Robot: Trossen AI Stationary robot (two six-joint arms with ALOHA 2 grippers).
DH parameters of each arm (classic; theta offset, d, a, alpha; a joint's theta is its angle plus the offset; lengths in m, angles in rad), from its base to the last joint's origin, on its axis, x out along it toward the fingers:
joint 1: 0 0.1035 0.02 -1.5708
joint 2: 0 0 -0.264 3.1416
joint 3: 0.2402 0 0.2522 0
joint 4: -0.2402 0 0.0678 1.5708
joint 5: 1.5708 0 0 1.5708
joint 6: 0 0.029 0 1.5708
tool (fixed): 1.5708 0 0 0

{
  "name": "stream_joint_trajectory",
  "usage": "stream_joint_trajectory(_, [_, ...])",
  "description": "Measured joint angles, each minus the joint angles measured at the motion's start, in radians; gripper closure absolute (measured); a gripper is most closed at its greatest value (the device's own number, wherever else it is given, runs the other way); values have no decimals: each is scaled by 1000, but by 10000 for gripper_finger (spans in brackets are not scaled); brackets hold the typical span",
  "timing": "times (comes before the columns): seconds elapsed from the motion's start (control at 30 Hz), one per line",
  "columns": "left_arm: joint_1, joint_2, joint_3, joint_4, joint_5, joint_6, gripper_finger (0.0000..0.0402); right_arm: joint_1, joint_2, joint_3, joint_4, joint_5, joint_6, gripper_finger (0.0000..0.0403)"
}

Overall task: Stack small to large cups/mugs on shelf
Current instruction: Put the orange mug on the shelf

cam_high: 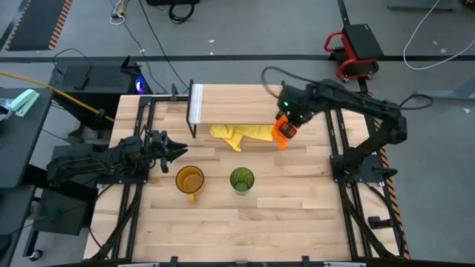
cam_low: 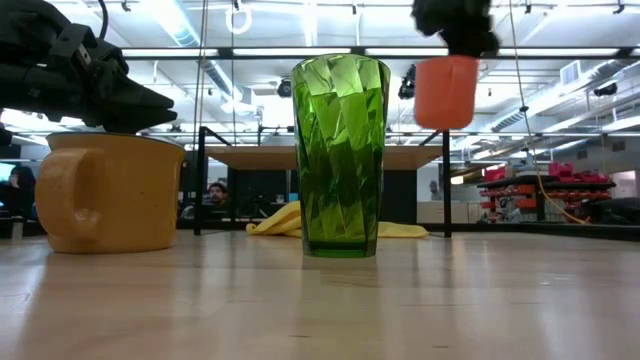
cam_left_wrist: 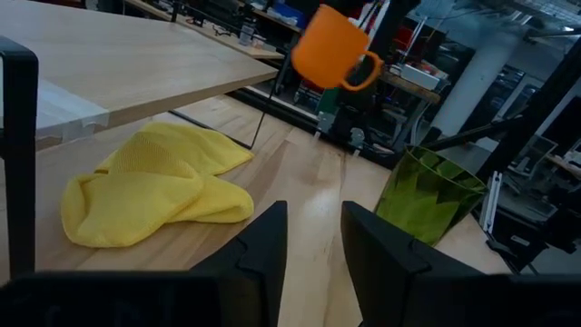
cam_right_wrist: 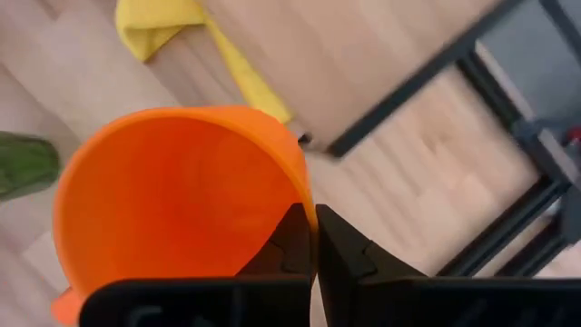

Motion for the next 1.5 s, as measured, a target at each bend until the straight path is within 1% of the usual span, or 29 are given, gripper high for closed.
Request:
stream_joint_trajectory(0.13, [0,0,0,1,0,6,289,-57,92,120,0,-30,-131,397])
stream_joint_trajectory(0.23, [0,0,0,9,-1,15,287,-84,152,248,-6,-33,-205,397])
stream_joint_trajectory(0.37, [0,0,-1,28,-9,80,290,-128,244,437,-54,-34,-286,397])
stream_joint_trajectory(0.47, [0,-1,-1,63,-45,112,291,-172,317,559,-96,-45,-338,397])
stream_joint_trajectory(0.6, [0,-1,-1,67,-125,115,288,-239,397,649,-94,-108,-410,398])
stream_joint_trajectory(0.67, [0,0,-1,68,-140,113,288,-266,431,666,-92,-121,-441,398])
stream_joint_trajectory(0.83, [0,0,-1,70,-140,114,291,-320,506,667,-94,-127,-501,398])
stream_joint_trajectory(1.0, [0,0,-1,65,-140,114,289,-341,545,667,-93,-127,-528,397])
stream_joint_trajectory(1.5, [0,0,0,53,-140,114,288,-341,545,667,-86,-128,-539,396])
